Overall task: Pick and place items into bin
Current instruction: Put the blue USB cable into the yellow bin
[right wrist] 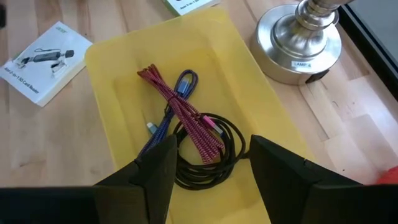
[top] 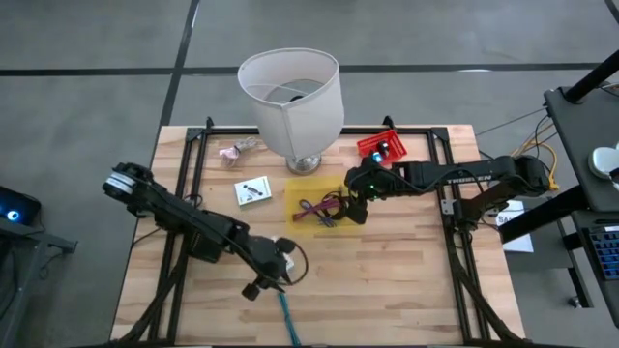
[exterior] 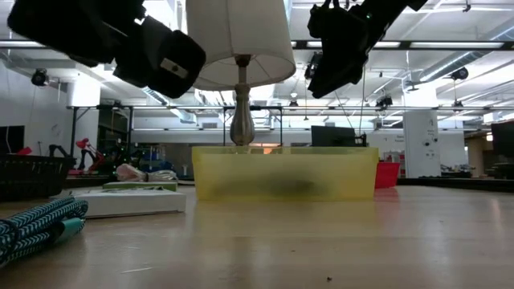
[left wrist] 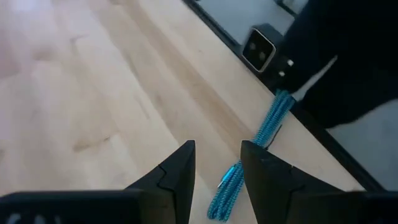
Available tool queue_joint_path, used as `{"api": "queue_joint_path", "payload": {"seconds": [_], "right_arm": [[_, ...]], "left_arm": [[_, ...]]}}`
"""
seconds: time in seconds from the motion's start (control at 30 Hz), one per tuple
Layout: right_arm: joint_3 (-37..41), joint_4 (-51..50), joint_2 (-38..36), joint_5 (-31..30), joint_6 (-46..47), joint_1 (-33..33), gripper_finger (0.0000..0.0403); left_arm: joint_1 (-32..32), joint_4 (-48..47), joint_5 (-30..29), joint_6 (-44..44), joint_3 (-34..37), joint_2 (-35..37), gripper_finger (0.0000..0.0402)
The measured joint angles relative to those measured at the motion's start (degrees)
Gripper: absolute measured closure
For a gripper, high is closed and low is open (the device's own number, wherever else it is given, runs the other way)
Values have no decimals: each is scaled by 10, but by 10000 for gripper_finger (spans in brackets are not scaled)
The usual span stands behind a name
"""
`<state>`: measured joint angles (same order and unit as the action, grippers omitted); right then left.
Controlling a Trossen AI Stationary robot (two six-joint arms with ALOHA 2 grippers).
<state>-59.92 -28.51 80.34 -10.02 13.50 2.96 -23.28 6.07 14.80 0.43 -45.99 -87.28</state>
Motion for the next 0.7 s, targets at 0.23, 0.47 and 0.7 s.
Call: {"api": "queue_joint_path", "payload": {"seconds": [0.23, 0.47, 0.7], "right_arm": [[0, 0, 0, 0, 0, 0, 213], [0, 0, 0, 0, -1, 0, 213], [0, 0, 0, 0, 0, 0, 213]], "left_arm": [[-23, 0, 23, 46, -9, -45, 289], [-27, -27, 14, 66, -5, -62, 289], [-26, -26, 14, 84, -3, -80, 243]]}}
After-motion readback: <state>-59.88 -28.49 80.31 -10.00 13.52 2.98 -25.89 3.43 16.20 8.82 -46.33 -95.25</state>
